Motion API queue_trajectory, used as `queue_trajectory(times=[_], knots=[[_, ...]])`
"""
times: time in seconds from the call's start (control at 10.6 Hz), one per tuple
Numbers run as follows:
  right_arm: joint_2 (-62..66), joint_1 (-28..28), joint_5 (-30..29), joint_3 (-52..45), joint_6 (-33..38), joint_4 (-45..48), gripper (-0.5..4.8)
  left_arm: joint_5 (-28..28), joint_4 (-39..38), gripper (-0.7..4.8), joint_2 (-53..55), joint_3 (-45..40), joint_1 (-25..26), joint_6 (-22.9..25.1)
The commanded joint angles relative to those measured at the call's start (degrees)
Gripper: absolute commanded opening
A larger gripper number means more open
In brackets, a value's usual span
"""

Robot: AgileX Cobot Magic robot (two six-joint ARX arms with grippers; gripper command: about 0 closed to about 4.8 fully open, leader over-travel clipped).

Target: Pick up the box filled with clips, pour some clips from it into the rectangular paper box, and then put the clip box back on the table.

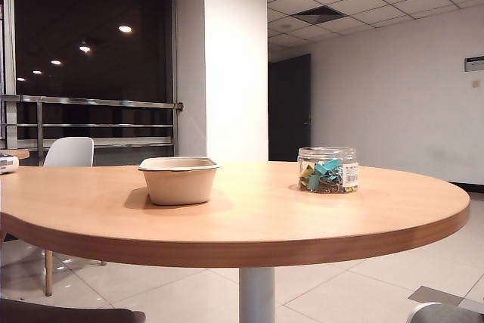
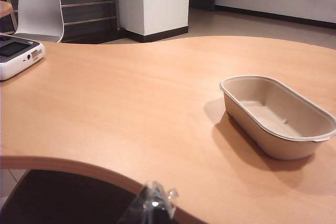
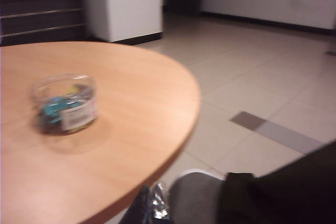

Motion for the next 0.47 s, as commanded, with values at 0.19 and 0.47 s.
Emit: queue_trajectory(times=[0.19,0.47], knots=[[-0.1,0.0,2.1,3.3,0.0,1.0,-0.01,-5.8,1.7,-0.06,0.0,0.8,0.0,-6.2],[2.3,0.0,2.6,12.9,0.1,1.1,-0.01,-7.1,1.6,-0.06,0.5,7.9,0.0,-9.5]])
